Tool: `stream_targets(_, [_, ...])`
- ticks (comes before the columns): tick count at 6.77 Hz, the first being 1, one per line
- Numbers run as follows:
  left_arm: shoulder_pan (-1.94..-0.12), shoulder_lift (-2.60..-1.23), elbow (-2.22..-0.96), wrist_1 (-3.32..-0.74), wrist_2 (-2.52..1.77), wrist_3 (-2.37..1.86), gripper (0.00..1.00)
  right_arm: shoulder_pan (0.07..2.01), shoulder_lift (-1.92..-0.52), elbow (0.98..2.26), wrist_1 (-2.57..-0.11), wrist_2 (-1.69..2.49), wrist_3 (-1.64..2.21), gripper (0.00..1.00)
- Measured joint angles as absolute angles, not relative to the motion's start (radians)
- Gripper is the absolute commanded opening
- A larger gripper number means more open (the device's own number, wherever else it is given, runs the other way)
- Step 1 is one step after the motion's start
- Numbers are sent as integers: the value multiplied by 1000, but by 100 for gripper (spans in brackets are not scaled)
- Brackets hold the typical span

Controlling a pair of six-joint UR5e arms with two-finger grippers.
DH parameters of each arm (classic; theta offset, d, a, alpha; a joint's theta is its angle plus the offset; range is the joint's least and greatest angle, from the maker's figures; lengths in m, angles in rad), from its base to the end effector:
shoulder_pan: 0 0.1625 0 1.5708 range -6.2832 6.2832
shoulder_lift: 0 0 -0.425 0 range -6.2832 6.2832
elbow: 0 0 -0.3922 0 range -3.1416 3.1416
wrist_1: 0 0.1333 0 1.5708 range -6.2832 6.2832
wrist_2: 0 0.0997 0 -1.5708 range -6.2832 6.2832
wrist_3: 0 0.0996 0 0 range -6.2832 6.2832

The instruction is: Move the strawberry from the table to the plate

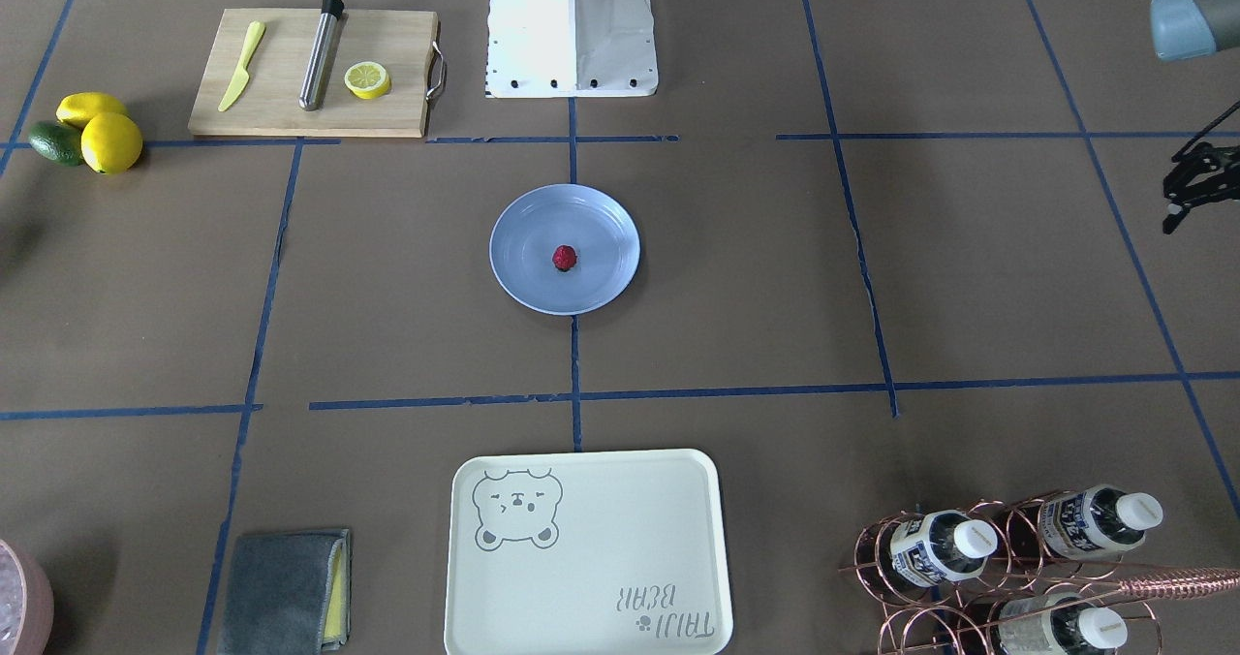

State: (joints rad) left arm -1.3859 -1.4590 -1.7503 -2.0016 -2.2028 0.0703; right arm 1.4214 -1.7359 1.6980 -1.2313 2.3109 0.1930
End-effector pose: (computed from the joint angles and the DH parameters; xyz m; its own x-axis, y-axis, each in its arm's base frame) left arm 0.0132 -0.4756 0.5812 0.7280 0.4856 -0.4840 -0.2131 0.8313 0.5134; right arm 0.0000 -0.4441 0.6372 0.7146 -0.1212 0.6889 0.0052 0.9858 0.1680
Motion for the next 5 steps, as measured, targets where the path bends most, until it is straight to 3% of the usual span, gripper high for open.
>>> stream_targets(2, [-1518,-1501,-1737,-1734,-2295,248,100,1492,-1730,1641,-1265,2331,60,100])
stream_targets(5, [-1553,-1437,-1737,-1744,-2408,291,100,1513,-1699,1607,-1349,2349,-43,100])
